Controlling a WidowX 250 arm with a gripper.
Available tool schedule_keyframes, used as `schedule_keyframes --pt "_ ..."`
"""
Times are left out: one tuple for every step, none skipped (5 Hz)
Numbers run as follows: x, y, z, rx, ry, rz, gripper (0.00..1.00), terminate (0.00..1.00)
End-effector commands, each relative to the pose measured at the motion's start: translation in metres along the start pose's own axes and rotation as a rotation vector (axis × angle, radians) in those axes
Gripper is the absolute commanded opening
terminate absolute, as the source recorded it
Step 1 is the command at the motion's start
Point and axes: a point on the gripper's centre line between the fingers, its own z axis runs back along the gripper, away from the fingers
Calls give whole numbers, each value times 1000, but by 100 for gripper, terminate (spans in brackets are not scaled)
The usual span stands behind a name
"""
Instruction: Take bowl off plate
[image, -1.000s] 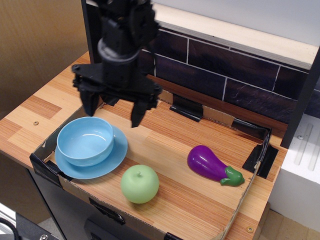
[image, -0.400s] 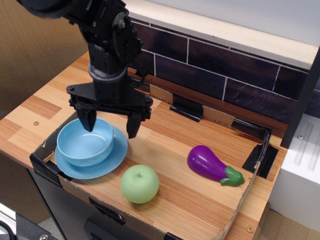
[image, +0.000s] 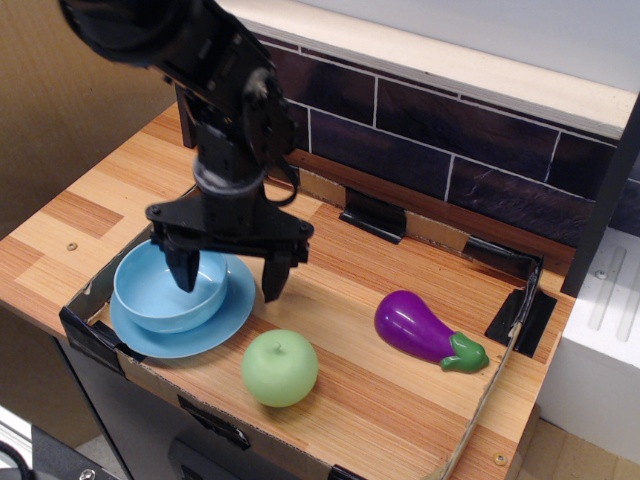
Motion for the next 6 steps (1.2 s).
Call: schedule_keyframes --pt "3 -3 7 -14 -38 11 0 0" --pt "5 -3 11 -23 -57 18 0 0" --pt "8 -2 19 -28 -77 19 0 0" --pt "17 -8 40 -54 -121 47 0 0" --pt "33 -31 44 -75 -120 32 0 0" --pt "47 -61 36 -89 -97 8 0 0"
